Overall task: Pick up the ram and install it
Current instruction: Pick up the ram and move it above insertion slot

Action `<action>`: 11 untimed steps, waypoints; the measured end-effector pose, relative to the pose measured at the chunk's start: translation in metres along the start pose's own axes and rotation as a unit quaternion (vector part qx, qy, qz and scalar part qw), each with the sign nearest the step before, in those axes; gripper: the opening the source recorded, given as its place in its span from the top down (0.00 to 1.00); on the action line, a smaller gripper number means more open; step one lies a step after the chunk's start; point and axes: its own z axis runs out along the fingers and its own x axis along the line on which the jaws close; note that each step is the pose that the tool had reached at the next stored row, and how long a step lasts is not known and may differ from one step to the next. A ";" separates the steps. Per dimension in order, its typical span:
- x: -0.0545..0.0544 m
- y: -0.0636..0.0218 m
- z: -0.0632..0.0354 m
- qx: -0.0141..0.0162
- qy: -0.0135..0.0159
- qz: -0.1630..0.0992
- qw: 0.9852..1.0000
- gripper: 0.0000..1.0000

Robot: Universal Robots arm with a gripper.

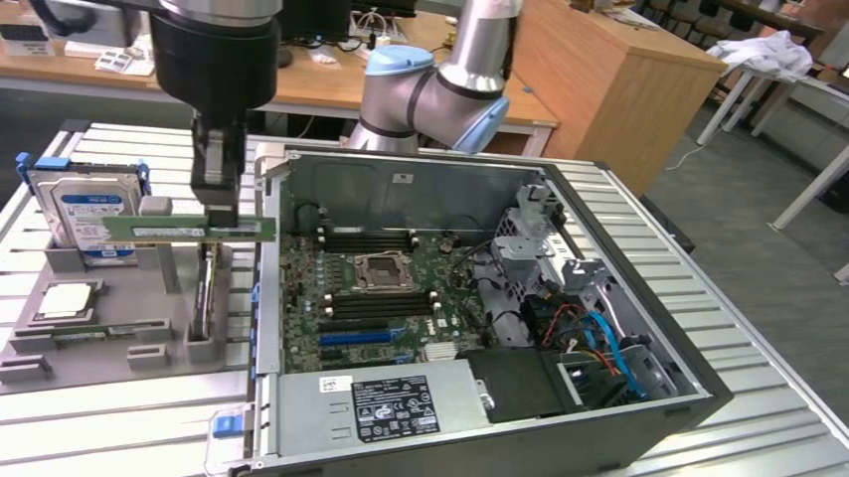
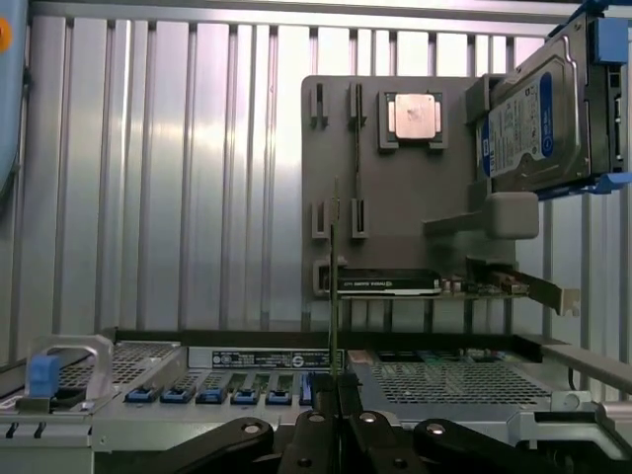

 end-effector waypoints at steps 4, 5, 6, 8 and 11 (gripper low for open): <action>0.000 -0.0085 -0.0004 0.000 0.000 0.000 1.000 0.88; 0.000 -0.0106 -0.0005 0.000 0.000 0.000 1.000 0.88; 0.000 -0.0127 -0.0006 0.000 0.000 0.000 1.000 0.88; 0.000 -0.0170 -0.0007 0.000 0.000 0.000 1.000 0.88; 0.000 -0.0233 -0.0010 0.000 0.000 0.000 1.000 0.88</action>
